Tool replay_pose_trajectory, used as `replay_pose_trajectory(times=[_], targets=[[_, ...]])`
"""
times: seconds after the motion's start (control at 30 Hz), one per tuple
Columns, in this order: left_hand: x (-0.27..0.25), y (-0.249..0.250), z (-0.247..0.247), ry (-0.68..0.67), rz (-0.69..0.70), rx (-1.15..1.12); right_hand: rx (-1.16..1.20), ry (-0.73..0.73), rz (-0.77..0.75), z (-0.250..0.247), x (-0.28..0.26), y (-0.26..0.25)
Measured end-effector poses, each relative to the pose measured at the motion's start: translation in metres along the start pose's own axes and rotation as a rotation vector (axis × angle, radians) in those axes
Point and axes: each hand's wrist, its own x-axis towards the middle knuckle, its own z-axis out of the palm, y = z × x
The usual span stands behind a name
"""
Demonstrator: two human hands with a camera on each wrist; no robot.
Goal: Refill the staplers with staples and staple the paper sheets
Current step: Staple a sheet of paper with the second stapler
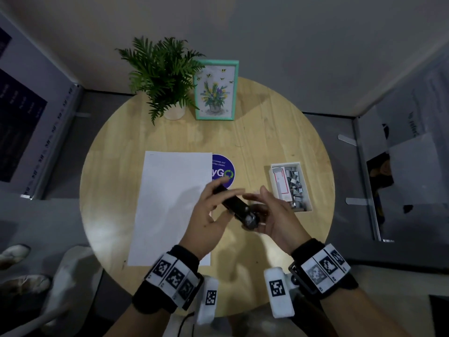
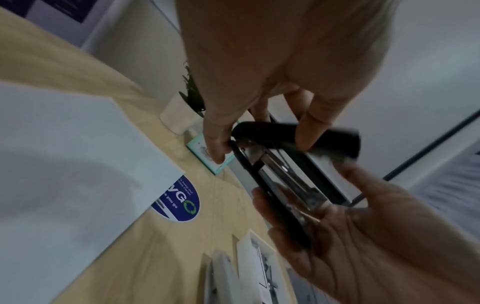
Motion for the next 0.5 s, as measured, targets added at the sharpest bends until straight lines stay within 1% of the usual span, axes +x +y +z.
replay_pose_trajectory(times=[0.07, 0.13, 0.2, 0.23, 0.27, 0.33, 0.37, 0.43, 0.5], targets=[[-0.004, 0.001, -0.004, -0.059, -0.017, -0.008, -0.122, -0.073, 0.038, 0.009, -0.002, 0.005], [-0.006, 0.002, -0.012, -0.067, -0.064, -0.059, -0.232, -0.094, 0.077, 0.021, -0.001, 0.014], [-0.005, -0.004, -0.026, -0.036, -0.123, -0.162, -0.278, -0.06, 0.101, 0.034, 0.004, 0.024], [-0.002, -0.012, -0.033, 0.002, -0.169, -0.197, -0.278, -0.033, 0.114, 0.039, 0.008, 0.029], [0.002, -0.024, -0.046, 0.064, -0.221, -0.181, -0.28, -0.016, 0.125, 0.048, 0.013, 0.033], [0.016, -0.057, -0.074, 0.211, -0.3, -0.011, -0.292, 0.015, 0.132, 0.067, 0.026, 0.044], [0.025, -0.074, -0.09, 0.261, -0.338, 0.086, -0.322, 0.03, 0.124, 0.076, 0.034, 0.051], [0.045, -0.1, -0.12, 0.324, -0.446, 0.258, -0.467, 0.049, 0.088, 0.092, 0.051, 0.066], [0.064, -0.115, -0.147, 0.381, -0.557, 0.378, -0.602, 0.033, 0.059, 0.105, 0.062, 0.077]])
